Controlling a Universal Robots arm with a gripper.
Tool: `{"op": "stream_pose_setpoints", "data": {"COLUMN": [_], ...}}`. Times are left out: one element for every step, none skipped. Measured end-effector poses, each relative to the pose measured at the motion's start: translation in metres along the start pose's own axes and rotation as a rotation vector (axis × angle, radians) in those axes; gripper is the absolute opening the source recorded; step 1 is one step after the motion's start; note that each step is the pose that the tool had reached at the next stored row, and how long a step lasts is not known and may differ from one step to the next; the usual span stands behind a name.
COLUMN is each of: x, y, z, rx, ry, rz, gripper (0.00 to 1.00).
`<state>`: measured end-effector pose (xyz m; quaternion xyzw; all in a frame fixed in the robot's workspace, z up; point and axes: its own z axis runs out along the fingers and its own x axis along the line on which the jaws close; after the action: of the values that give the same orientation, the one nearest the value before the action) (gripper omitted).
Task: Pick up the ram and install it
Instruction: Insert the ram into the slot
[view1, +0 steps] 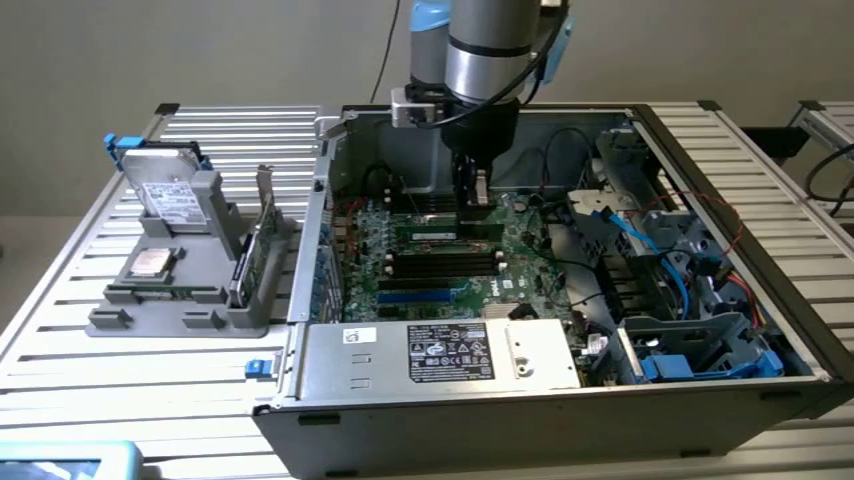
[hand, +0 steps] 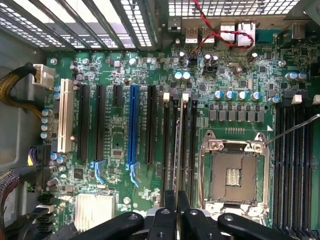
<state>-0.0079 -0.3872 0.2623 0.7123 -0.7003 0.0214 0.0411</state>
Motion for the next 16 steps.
{"op": "stream_pose_setpoints", "data": {"x": [0.001, 0.002, 0.002, 0.002, 0.002, 0.002, 0.002, 0.002, 0.002, 0.002, 0.002, 0.002, 0.002, 0.002, 0.002, 0.002], "y": [0.0, 0.0, 0.0001, 0.0, 0.0, 0.0, 0.0, 0.0001, 0.0002, 0.0003, 0.0003, 0.0003, 0.0003, 0.0003, 0.0003, 0.0002], "z": [0.0004, 0.001, 0.002, 0.0031, 0.0043, 0.0057, 0.0068, 0.0077, 0.0083, 0.0087, 0.0093, 0.0097, 0.0102, 0.0112, 0.0127, 0.0141], "rx": [0.0, 0.0001, 0.0001, 0.0001, 0.0, 0.0001, 0.0001, 0.0005, 0.0008, 0.0011, 0.0013, 0.0015, 0.0012, 0.0011, 0.001, 0.001], "ry": [-0.0001, -0.0002, -0.0003, -0.0002, 0.0, -0.0001, 0.0, 0.0, 0.0002, 0.0005, 0.0004, 0.0004, 0.0004, 0.0005, 0.0009, 0.0015], "rz": [0.0, 0.0, 0.0, 0.0, 0.0, 0.0, -0.002, -0.005, -0.009, -0.013, -0.015, -0.017, -0.018, -0.018, -0.018, -0.018], "gripper": [0.13, 0.13, 0.13, 0.13, 0.13, 0.13, 0.13, 0.13, 0.13, 0.13, 0.13, 0.13, 0.13, 0.13, 0.13, 0.13]}}
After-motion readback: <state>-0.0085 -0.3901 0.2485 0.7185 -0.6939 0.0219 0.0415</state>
